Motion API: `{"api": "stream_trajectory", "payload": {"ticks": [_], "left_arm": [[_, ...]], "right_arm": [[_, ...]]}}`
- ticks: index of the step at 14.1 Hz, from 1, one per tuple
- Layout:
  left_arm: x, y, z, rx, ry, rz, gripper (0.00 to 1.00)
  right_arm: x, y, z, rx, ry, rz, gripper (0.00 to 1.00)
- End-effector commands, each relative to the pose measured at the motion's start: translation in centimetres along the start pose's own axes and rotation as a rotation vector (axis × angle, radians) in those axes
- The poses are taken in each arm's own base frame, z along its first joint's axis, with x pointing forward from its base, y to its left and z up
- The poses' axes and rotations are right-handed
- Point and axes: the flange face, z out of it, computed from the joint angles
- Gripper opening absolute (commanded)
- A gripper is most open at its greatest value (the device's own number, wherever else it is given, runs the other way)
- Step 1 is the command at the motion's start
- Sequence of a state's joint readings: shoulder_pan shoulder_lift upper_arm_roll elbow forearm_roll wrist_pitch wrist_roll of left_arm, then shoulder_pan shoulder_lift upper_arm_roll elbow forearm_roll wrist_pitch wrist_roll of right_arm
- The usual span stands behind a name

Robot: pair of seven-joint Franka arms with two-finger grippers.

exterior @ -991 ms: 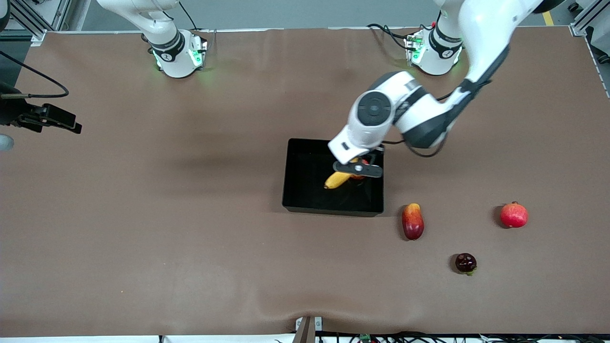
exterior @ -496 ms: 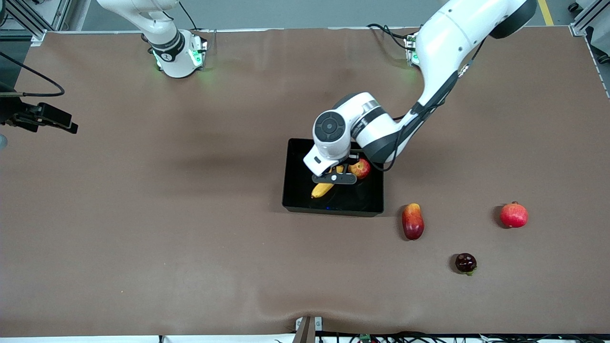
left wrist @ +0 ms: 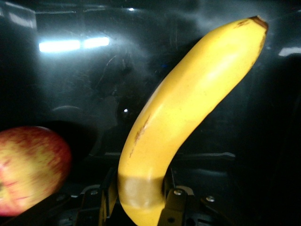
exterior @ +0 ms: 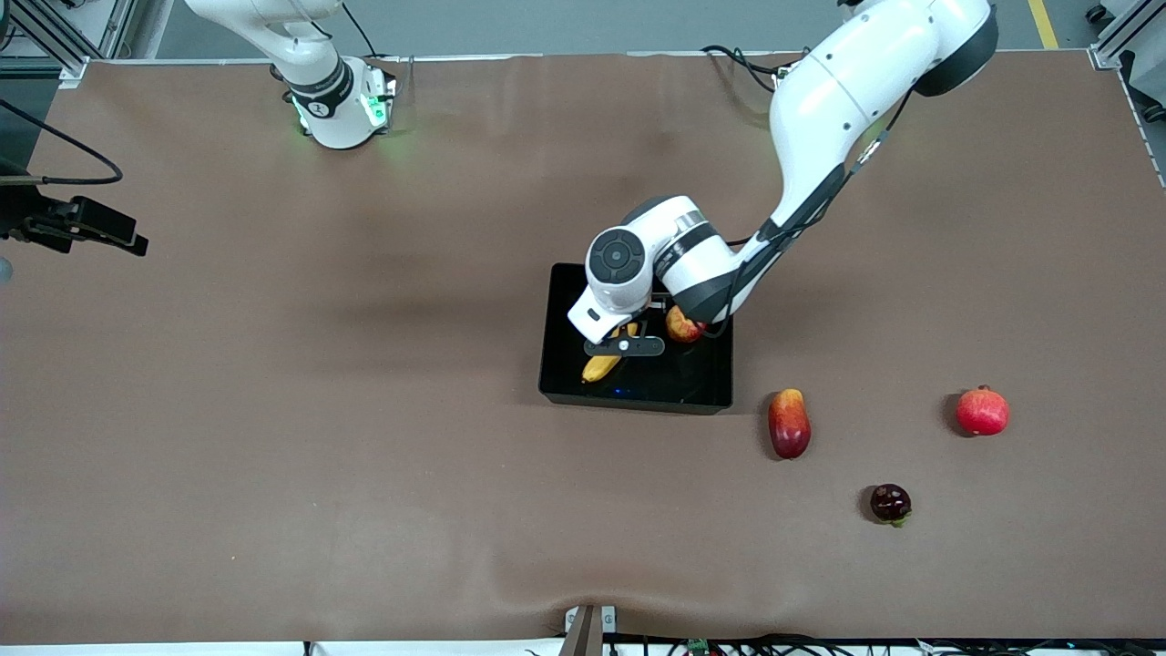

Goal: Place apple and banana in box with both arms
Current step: 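Open the left gripper to release the banana in the box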

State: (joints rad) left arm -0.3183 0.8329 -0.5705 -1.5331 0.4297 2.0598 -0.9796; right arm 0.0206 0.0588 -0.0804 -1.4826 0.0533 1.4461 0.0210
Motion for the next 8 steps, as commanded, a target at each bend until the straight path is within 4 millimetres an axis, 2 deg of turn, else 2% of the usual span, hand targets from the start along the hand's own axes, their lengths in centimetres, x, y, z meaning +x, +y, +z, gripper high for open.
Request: {"api": "stream_trajectory", "payload": {"ticks": [1,2,3,5,6,8], "left_arm": [[0.0,1.0,1.1,0.01,0.009,-0.009,0.22],[0.1,0.9,1.1,0.009,0.005,-0.011,0.56],[0.5,0.5,0.9,0.013,0.016,-0.002,1.0],[0.9,0.1,-0.4,0.005,0.032,-0.015,1.0],[1.4,-0.5,-2.0,0.0,0.055,-0.024,1.0],[3.3,-4.3,-8.5,0.011,0.113,-0.059,1.0]], "right_arm": [[-0.2,0.4,-0.9,-0.001,0.02,0.006,1.0],[-0.2,0.4,-0.9,-0.001,0.02,0.006,1.0],[-0.2,0.4,-0.9,-0.001,0.02,0.006,1.0],[-0.1,0.4,-0.9,-0.001,0.023,0.004,1.0],[-0.1,0.3,-1.0,-0.001,0.031,0.003,1.0],[-0.1,0.2,-1.0,0.001,0.031,0.001,1.0]]}}
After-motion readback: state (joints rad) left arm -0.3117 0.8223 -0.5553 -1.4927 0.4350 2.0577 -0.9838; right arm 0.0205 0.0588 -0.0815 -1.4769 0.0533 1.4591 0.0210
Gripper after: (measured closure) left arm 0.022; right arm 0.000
